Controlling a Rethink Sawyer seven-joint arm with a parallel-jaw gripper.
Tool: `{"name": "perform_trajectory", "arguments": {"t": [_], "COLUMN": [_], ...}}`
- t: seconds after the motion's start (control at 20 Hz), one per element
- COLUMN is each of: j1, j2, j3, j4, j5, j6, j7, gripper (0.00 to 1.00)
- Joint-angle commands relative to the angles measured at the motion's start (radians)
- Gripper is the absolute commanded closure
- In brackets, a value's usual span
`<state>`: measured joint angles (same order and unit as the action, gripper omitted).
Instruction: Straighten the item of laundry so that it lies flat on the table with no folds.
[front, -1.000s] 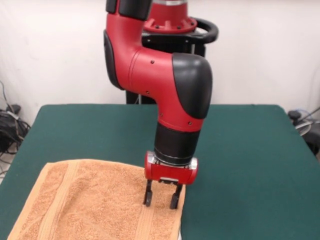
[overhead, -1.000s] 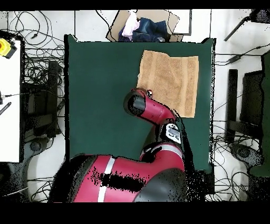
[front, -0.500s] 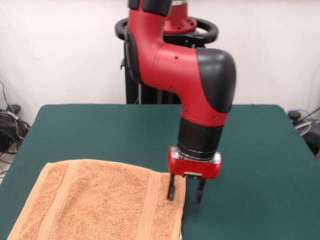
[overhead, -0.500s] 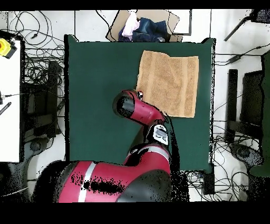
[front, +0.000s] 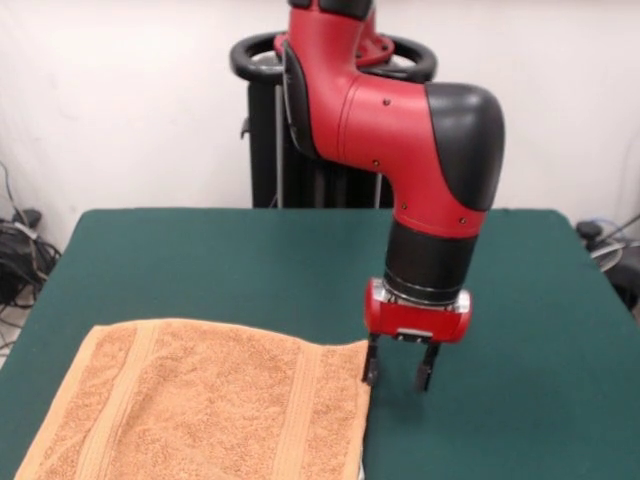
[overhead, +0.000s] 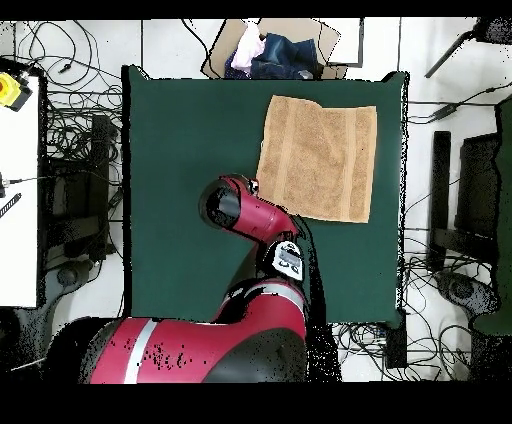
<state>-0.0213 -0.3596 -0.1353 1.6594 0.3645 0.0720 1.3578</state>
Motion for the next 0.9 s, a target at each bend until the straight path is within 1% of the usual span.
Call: {"name": "perform_trajectory", "arguments": {"t": [0.05,0.55,0.8,0.9], "j1": [-0.018,-0.025,-0.020,-0.048], "j2": [0.003,0.006,0.006,-0.009], "j3": [0.041,0.023,0.018,0.032], "j4": [0.048,0.023,0.020,0.034], "j5": [0.050,0.032,0.030,0.013], "j6": [0.060,0.089,0.070,0.065], "j7": [0.270,0.248,0.250,0.234], "gripper": [0.00,0.00,0.00,0.00]}}
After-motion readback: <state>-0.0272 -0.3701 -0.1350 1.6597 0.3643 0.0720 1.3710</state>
